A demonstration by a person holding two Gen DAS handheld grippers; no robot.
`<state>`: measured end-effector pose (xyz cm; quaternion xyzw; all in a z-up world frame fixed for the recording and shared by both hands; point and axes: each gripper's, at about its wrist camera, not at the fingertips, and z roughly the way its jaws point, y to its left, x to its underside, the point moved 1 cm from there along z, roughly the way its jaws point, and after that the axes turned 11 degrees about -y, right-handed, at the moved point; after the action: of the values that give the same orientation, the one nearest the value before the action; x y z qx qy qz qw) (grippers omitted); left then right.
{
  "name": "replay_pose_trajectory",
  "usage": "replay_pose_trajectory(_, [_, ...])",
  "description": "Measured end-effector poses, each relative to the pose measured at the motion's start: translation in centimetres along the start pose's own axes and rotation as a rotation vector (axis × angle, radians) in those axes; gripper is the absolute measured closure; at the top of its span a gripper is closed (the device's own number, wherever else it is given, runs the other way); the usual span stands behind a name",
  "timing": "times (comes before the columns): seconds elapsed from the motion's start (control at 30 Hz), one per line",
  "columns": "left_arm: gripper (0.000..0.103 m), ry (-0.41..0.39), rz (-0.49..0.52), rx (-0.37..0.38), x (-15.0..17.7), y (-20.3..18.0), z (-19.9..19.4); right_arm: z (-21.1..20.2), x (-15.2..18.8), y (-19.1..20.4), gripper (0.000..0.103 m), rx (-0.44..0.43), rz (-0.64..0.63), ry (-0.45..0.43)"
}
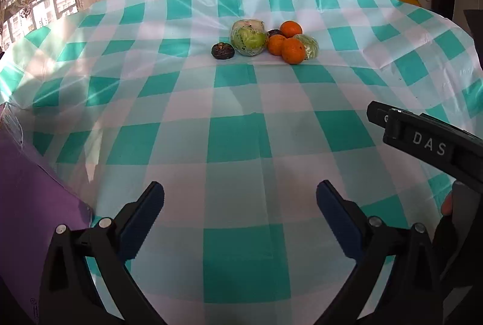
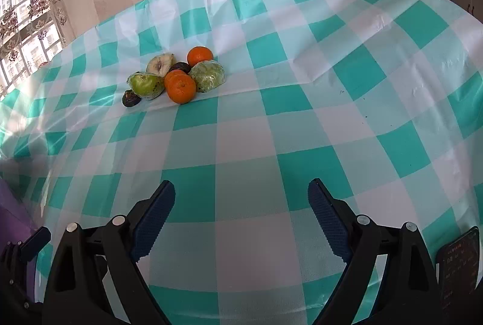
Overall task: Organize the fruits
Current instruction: 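Move both tools back toward the fruit cluster on the table, then grasp wrapped green fruit with left tool while right tool grasps an orange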
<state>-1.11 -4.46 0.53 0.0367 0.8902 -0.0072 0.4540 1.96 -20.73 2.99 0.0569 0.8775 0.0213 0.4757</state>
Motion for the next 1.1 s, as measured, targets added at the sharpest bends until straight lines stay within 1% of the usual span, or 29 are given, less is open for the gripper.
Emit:
replay_pose_trajectory(0.1, [0.002, 0.017, -0.097, 0.058, -0.5, 1.1, 1.1, 1.6, -0.9, 0.5, 0.017, -0.019, -0.033, 0.011])
replay_pose_trajectory(0.23, [0.002, 0.061, -0.209, 0.114, -0.9, 2.6, 2.6, 3.7, -2.2, 0.3, 0.017, -0.048, -0.019, 0.026])
replay_pose_trajectory(0.27, [0.002, 0.052, -0.234, 0.117, -1.0, 3.0, 2.8, 4.2, -2.5, 0.2, 0.018, -0.054, -0.016, 0.034])
replay_pose_trajectory(0.33, [0.002, 0.042, -0.278, 0.118, -1.3, 3.5, 3.2, 5.5, -3.1, 0.3, 0.024, -0.064, -0.015, 0.053])
replay_pose_trajectory(0.43, [0.002, 0.038, -0.296, 0.116, -2.2, 3.5, 4.3, 7.4, -3.9, 0.9, 0.032, -0.107, -0.016, 0.079])
replay_pose_trajectory(0.57, [0.002, 0.028, -0.307, 0.116, -3.3, 3.4, 5.4, 9.5, -5.3, 3.0, 0.037, -0.188, -0.057, 0.088])
replay_pose_trajectory(0.67, [0.002, 0.033, -0.319, 0.112, -3.7, 3.5, 6.1, 11.3, -6.3, 4.6, 0.04, -0.212, -0.085, 0.1])
replay_pose_trajectory(0.73, [0.002, 0.028, -0.328, 0.111, -3.9, 3.6, 6.4, 12.7, -7.0, 5.3, 0.044, -0.227, -0.087, 0.114])
replay_pose_trajectory(0.83, [0.002, 0.016, -0.333, 0.098, -4.5, 3.7, 7.0, 14.1, -7.7, 6.0, 0.047, -0.248, -0.081, 0.127])
replay_pose_trajectory(0.9, [0.002, 0.009, -0.336, 0.094, -5.1, 3.8, 7.7, 14.6, -8.0, 6.4, 0.051, -0.257, -0.083, 0.133])
replay_pose_trajectory(0.93, [0.002, 0.004, -0.337, 0.094, -5.4, 3.8, 8.0, 14.6, -8.0, 6.3, 0.057, -0.261, -0.081, 0.134])
replay_pose_trajectory(0.97, [0.002, -0.002, -0.34, 0.096, -5.8, 3.9, 8.4, 14.5, -8.0, 6.1, 0.063, -0.277, -0.064, 0.134])
replay_pose_trajectory(1.03, [0.002, -0.005, -0.362, 0.096, -6.5, 4.2, 9.3, 14.2, -8.1, 4.5, 0.064, -0.305, 0.038, 0.12])
replay_pose_trajectory(1.1, [0.002, -0.001, -0.394, 0.1, -7.4, 4.4, 10.4, 13.7, -8.3, 1.8, 0.064, -0.325, 0.182, 0.071])
